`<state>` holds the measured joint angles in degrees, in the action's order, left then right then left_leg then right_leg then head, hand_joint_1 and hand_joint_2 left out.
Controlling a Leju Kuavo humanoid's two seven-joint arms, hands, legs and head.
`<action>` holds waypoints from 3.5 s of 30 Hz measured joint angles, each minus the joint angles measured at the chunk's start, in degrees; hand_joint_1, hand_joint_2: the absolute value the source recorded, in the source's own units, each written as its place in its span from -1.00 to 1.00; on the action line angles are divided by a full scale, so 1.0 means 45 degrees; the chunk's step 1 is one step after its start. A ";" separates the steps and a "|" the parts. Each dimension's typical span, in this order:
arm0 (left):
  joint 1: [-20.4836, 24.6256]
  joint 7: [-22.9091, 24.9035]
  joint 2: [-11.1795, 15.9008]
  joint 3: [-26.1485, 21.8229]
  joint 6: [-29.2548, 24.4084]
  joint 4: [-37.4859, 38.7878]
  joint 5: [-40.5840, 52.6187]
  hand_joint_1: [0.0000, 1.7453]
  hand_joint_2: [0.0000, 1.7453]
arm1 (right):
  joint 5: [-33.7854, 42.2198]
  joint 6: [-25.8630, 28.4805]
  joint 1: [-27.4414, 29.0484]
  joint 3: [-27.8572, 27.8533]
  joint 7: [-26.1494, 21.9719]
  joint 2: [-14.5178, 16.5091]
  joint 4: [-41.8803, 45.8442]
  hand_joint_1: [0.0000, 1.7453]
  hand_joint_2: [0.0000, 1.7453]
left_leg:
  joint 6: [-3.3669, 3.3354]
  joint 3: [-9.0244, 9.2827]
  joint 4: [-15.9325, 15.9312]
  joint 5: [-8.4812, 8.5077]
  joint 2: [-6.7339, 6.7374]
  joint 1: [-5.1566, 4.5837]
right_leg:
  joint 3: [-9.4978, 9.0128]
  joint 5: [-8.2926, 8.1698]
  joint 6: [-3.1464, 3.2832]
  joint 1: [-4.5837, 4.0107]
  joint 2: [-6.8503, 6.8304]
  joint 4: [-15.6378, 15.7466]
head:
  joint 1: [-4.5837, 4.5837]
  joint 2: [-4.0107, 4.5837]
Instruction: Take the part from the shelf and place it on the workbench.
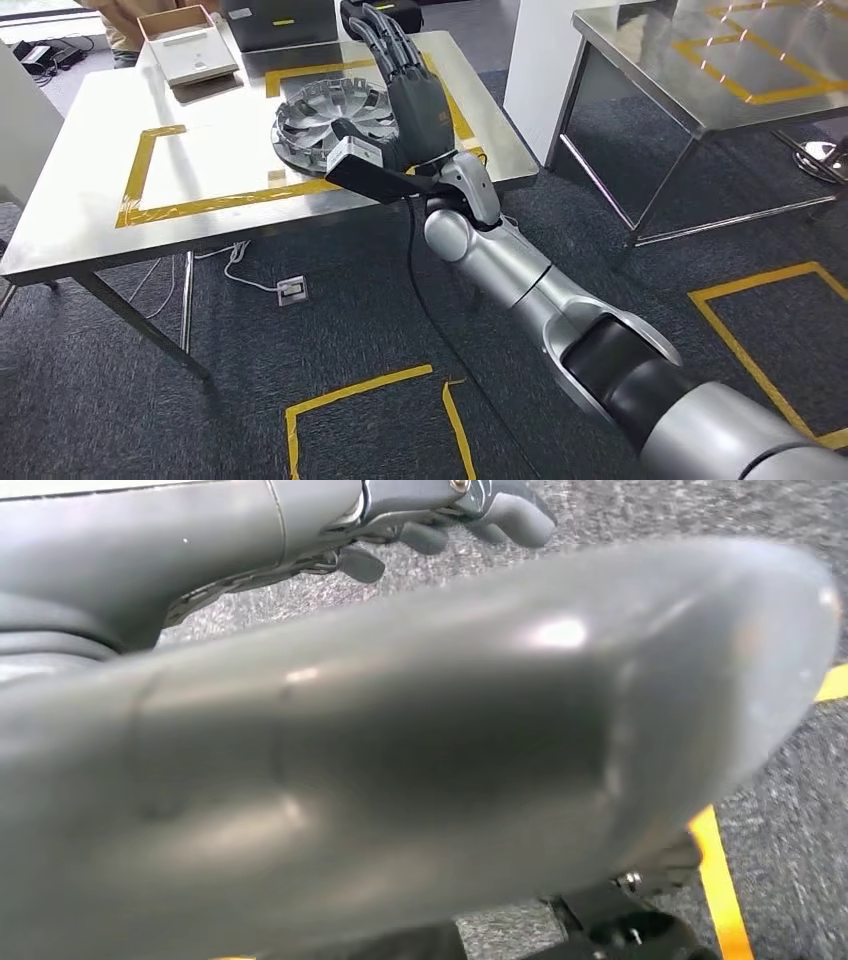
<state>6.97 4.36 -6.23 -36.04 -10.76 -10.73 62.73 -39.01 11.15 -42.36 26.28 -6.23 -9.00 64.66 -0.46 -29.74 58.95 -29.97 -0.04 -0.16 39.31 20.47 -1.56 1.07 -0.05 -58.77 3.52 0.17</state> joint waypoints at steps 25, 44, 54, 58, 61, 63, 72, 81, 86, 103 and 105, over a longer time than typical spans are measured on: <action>-0.0904 -0.0424 0.0183 -0.1165 -0.0447 0.0021 -0.1291 -1.00 -0.50 | 0.7899 -0.1243 0.8643 -0.6595 0.8442 -0.0368 -1.1412 -1.00 1.00 | 0.0446 -0.0743 0.1701 -0.0071 -0.0080 0.0148 | -0.0762 0.0882 0.0439 -0.0096 -0.0326 0.0041 | 0.0059 0.0000; -0.0258 -0.1150 0.0364 -0.1264 0.0564 -0.0006 -0.0177 -1.00 -1.00 | 0.6578 -0.3489 0.9133 -0.9049 0.3076 0.2362 -1.1829 -1.00 -1.00 | -0.0125 -0.0298 -0.0106 0.0221 0.0009 -0.0072 | -0.0234 -0.0220 -0.0068 0.0007 -0.0062 0.0485 | 0.0115 0.0000; -0.0112 -0.1088 0.0255 -0.1251 0.0478 -0.0011 -0.0474 -1.00 -1.00 | 0.6364 -0.4171 0.9034 -0.8453 0.3356 0.2447 -1.1888 -1.00 -1.00 | -0.0108 -0.0346 -0.0111 0.0229 0.0014 -0.0061 | -0.0167 -0.0207 -0.0050 -0.0009 -0.0054 0.0471 | 0.0113 0.0000; -0.0494 -0.0556 0.0251 -0.1253 0.0252 0.0004 -0.0570 -1.00 -1.00 | 0.6602 -0.3988 0.9072 -0.8453 0.4261 0.2354 -1.1939 -1.00 -1.00 | -0.0106 -0.0355 -0.0111 0.0227 0.0020 -0.0062 | -0.0154 -0.0204 -0.0047 -0.0009 -0.0052 0.0470 | 0.0113 0.0000; -0.0659 -0.0260 0.0271 -0.1260 0.0211 0.0010 -0.0593 -1.00 -1.00 | 0.6701 -0.3902 0.9122 -0.8453 0.4492 0.2273 -1.1988 -1.00 -1.00 | -0.0228 -0.0301 -0.0220 0.0364 0.0043 -0.0084 | -0.0201 -0.0273 -0.0170 0.0024 -0.0045 0.0546 | 0.0108 0.0000; -0.0701 -0.0144 0.0271 -0.1274 0.0176 0.0017 -0.0611 -1.00 -1.00 | 0.6726 -0.3904 0.9161 -0.8453 0.4539 0.2228 -1.2016 -1.00 -1.00 | -0.0360 -0.0214 -0.0454 0.0593 0.0088 0.0004 | -0.0002 0.0280 -0.0205 0.0023 -0.0015 -0.0004 | 0.0167 0.0000; -0.0824 -0.0810 0.0255 -0.1292 0.0108 0.0005 -0.0465 -1.00 -1.00 | 0.6712 -0.4247 0.9163 -0.8453 0.3752 0.2233 -1.2036 -1.00 -1.00 | 0.0076 -0.0788 0.0047 0.0604 0.0536 0.0158 | -0.1053 0.1584 -0.0279 0.0165 -0.0407 -0.0563 | 0.0317 0.0000; -0.0405 -0.1149 0.0118 -0.1292 0.0164 -0.0015 -0.0297 -1.00 -1.00 | 0.6466 -0.4317 0.9071 -0.8453 0.3488 0.2420 -1.2038 -1.00 -1.00 | 0.0683 -0.1703 0.2734 -0.1249 0.0152 0.0209 | -0.0889 0.1274 0.0554 0.0084 0.0013 -0.0246 | 0.0288 0.0000; -0.0380 -0.1105 0.0081 -0.1292 0.0160 -0.0016 -0.0297 -1.00 -1.00 | 0.6483 -0.4116 0.9090 -0.8453 0.3891 0.2431 -1.2042 -1.00 -1.00 | 0.0391 -0.0627 0.1457 -0.0628 -0.0229 0.0179 | -0.0647 0.1011 0.0488 0.0000 0.0620 -0.0252 | 0.0289 0.0000; -0.0758 -0.0664 0.0104 -0.1297 -0.0073 0.0005 -0.0389 -1.00 -1.00 | 0.5860 -0.2704 0.9139 -0.8410 0.3922 0.2433 -1.2076 -1.00 -1.00 | -0.0085 -0.0163 0.0016 0.0103 0.1232 -0.0070 | -0.1317 0.1667 0.0153 -0.0176 -0.0750 -0.0441 | 0.0381 0.0000; -0.0738 -0.0769 0.0070 -0.1297 -0.0120 0.0004 -0.0440 -1.00 -1.00 | 0.5748 -0.2635 0.9134 -0.8381 0.3798 0.2432 -1.2078 -1.00 -1.00 | 0.0036 -0.0136 0.0012 0.0094 0.1413 -0.0104 | -0.1398 0.1631 0.0332 -0.0260 -0.0773 -0.0156 | 0.0376 0.0000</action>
<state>3.65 0.90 -5.92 -41.88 -11.30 -10.72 60.76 -13.15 -0.71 -1.26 -11.44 10.86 1.94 10.31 -0.30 -30.36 59.00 -29.55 6.32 -0.63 33.02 27.81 -0.07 -0.10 -3.53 -59.47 5.21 0.17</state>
